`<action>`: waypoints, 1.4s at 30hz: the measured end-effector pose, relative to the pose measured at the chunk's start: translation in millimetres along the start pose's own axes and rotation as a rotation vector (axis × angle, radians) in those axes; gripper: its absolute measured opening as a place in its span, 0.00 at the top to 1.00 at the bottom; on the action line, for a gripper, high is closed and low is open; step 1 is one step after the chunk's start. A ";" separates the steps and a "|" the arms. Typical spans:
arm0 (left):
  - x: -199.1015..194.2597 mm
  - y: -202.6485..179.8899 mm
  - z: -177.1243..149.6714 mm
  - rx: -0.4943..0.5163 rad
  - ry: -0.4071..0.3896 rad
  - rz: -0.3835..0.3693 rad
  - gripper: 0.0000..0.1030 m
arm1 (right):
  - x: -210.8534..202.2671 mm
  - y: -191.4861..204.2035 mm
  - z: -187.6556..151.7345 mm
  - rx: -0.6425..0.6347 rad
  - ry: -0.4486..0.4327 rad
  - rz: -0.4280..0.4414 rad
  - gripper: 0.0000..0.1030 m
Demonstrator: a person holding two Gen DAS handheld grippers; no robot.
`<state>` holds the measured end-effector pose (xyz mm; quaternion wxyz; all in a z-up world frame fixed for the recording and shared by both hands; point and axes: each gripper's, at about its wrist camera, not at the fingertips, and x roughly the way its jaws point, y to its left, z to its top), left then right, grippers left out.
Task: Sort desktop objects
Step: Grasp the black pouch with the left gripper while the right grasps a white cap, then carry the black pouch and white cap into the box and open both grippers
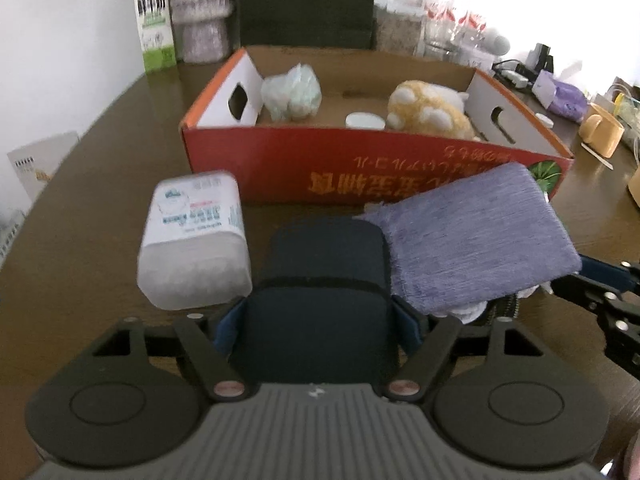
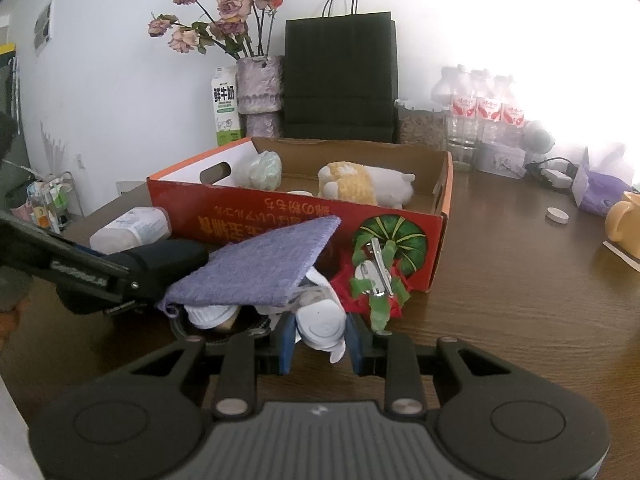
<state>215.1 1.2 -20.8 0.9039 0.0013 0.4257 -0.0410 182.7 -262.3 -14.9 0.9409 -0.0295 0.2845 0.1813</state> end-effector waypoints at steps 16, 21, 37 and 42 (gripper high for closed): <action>-16.6 4.2 -9.9 -0.022 -0.092 0.003 0.39 | -1.9 7.1 0.4 -0.014 0.004 0.001 0.75; -33.6 5.2 -13.0 -0.021 -0.146 0.004 0.39 | -7.3 8.9 3.1 -0.020 -0.008 -0.005 0.75; -91.2 -3.8 75.1 -0.007 -0.402 -0.037 0.39 | -24.8 6.9 93.1 -0.096 -0.165 0.003 0.75; -62.2 -10.2 116.7 0.007 -0.357 -0.014 0.39 | 10.1 4.9 137.8 -0.086 -0.112 0.055 0.75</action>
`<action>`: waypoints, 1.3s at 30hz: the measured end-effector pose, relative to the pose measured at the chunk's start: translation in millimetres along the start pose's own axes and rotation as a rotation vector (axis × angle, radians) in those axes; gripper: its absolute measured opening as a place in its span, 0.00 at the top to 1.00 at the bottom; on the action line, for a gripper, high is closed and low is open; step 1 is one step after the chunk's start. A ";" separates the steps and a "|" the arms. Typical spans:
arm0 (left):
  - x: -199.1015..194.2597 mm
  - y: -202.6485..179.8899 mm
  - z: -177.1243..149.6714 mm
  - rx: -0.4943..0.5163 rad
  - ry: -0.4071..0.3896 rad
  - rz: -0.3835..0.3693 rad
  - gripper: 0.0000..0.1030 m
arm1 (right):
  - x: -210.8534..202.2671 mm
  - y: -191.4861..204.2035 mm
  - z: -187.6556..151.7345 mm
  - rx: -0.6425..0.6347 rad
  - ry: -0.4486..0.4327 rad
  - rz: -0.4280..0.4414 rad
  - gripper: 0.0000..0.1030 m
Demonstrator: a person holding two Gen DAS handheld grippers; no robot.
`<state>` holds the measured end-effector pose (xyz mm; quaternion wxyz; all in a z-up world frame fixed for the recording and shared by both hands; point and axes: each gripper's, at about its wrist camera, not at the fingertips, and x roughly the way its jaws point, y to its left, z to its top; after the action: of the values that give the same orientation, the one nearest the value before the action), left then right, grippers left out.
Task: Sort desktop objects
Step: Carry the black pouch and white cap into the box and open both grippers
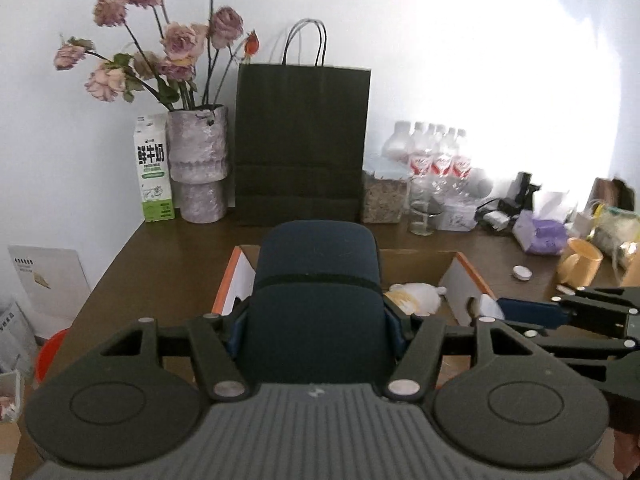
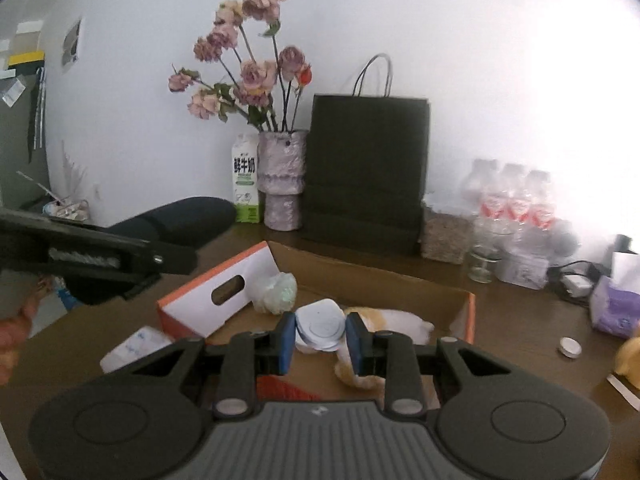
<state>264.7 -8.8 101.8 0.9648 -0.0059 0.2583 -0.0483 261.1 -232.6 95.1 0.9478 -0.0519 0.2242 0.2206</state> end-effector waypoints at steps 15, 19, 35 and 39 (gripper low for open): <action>123.9 17.2 -6.9 0.009 0.242 0.039 0.39 | 146.1 -14.6 8.2 0.051 0.331 0.086 0.75; 139.1 16.6 -14.2 0.023 0.275 0.034 0.39 | 166.1 -16.6 0.7 0.044 0.389 0.084 0.75; 140.0 10.0 -21.0 0.060 0.288 0.053 0.33 | 173.2 -19.1 -1.4 -0.002 0.427 0.061 0.62; 123.0 13.5 -12.0 0.058 0.223 0.068 0.14 | 163.3 -16.0 1.4 -0.031 0.403 0.038 0.32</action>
<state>365.9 -7.0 29.6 0.9309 0.0362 0.3626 -0.0233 399.6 -182.1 23.2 0.8786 -0.1051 0.4067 0.2271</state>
